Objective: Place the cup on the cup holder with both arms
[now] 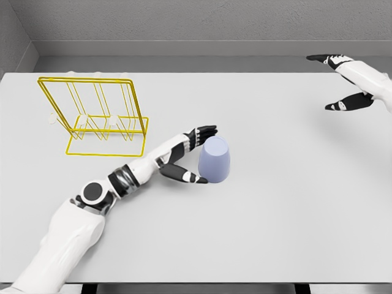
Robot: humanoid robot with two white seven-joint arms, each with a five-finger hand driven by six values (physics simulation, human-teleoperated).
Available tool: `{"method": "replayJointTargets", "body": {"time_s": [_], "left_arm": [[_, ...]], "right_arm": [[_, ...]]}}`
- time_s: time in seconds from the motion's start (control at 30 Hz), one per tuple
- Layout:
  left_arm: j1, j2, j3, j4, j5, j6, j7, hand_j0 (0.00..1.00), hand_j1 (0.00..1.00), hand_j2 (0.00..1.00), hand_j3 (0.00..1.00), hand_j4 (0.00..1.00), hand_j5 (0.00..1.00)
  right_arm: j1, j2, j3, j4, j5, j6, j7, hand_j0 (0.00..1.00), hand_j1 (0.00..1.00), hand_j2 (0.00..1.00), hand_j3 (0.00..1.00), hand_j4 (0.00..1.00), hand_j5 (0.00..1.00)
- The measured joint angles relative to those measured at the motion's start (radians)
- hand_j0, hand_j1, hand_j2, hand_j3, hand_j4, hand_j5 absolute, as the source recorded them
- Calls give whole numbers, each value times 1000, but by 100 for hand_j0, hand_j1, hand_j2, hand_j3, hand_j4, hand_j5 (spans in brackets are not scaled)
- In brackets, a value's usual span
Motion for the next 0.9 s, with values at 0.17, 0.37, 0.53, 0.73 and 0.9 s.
{"method": "replayJointTargets", "body": {"time_s": [0.17, 0.37, 0.53, 0.73, 0.9], "left_arm": [[2, -10, -1, 5, -1, 0, 0, 100, 100, 100, 100, 100, 100], [2, -20, -2, 6, -3, -1, 0, 100, 100, 100, 100, 100, 100], [2, -25, -2, 6, -3, 0, 0, 100, 100, 100, 100, 100, 100], [0, -27, -2, 7, -5, 0, 0, 100, 100, 100, 100, 100, 100], [2, -33, -2, 7, -17, 0, 0, 100, 100, 100, 100, 100, 100]], "right_arm": [[2, 0, 0, 6, 0, 0, 0, 100, 100, 100, 100, 100, 100], [6, 2, 3, 27, 1, 0, 0, 100, 100, 100, 100, 100, 100], [6, 4, 5, 30, 1, 0, 1, 100, 100, 100, 100, 100, 100], [6, 5, 5, 30, 1, 0, 1, 100, 100, 100, 100, 100, 100], [8, 8, 6, 30, 2, 0, 2, 100, 100, 100, 100, 100, 100]]}}
